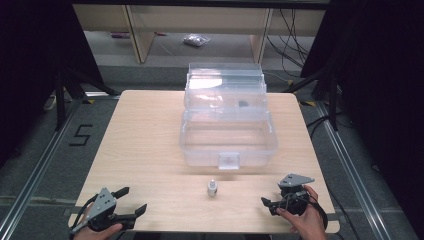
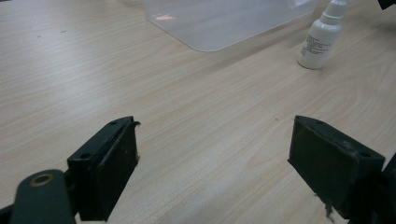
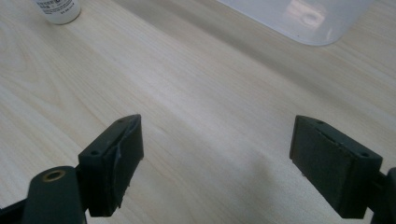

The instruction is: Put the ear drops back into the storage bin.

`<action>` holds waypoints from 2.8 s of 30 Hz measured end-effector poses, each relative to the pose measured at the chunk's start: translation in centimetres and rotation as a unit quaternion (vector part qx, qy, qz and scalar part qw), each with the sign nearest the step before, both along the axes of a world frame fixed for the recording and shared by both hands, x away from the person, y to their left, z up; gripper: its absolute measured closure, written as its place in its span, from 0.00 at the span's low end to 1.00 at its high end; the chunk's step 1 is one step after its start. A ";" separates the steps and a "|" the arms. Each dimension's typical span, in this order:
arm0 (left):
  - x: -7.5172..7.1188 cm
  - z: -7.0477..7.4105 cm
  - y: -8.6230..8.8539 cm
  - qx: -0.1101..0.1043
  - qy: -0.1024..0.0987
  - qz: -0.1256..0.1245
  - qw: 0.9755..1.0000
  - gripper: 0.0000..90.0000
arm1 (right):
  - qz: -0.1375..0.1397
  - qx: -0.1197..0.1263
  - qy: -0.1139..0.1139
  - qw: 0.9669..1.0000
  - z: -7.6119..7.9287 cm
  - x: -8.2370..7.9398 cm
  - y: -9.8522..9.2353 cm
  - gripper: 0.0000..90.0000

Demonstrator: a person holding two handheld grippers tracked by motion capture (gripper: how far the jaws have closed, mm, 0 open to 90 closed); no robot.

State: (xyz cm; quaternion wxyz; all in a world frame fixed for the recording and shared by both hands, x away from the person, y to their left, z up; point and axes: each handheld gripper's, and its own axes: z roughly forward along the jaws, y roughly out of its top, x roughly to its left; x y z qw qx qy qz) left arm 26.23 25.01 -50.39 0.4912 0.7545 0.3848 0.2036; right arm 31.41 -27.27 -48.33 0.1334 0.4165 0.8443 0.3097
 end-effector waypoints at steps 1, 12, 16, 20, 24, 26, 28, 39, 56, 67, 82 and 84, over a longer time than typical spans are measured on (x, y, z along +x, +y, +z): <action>0.0 -0.1 0.0 -0.002 -0.003 0.003 1.000 0.16 | -0.004 0.000 0.005 1.000 0.1 -0.1 0.0 0.21; 0.0 0.0 -0.1 -0.002 0.000 0.005 1.000 0.16 | 0.028 -0.016 -0.004 0.999 0.4 0.1 0.6 0.23; 0.0 0.0 0.0 0.001 0.001 0.004 1.000 0.16 | 0.036 -0.018 0.017 0.999 1.0 0.1 1.0 0.24; 0.0 0.0 0.0 0.002 0.001 0.005 1.000 0.16 | 0.059 -0.021 0.019 0.998 1.6 0.5 1.4 0.25; 0.1 0.0 0.0 0.002 0.001 0.004 1.000 0.16 | 0.057 -0.029 0.038 0.997 2.1 0.5 2.1 0.26; 0.1 0.0 0.0 0.003 0.001 0.003 1.000 0.16 | 0.064 -0.035 0.039 0.997 2.4 0.6 2.5 0.27; 0.1 0.0 0.0 0.001 0.001 0.004 1.000 0.16 | 0.072 -0.037 0.036 0.996 2.5 0.7 2.7 0.27; 0.1 -0.1 0.0 -0.003 0.003 0.003 1.000 0.16 | 0.123 -0.064 0.036 0.990 3.6 1.9 6.6 0.28; 0.0 0.0 0.1 -0.002 0.002 0.003 1.000 0.16 | 0.198 -0.099 0.048 0.974 4.1 3.0 11.8 0.30; 0.0 0.0 0.1 0.001 0.003 0.002 1.000 0.16 | 0.218 -0.124 0.049 0.967 4.0 4.1 14.2 0.34; 0.0 -0.1 0.0 -0.001 0.000 0.000 1.000 0.16 | 0.245 -0.153 0.063 0.955 3.7 5.2 17.0 0.40; 0.1 -0.1 0.0 0.001 0.002 0.000 1.000 0.16 | 0.255 -0.157 0.062 0.952 3.6 5.5 17.5 0.42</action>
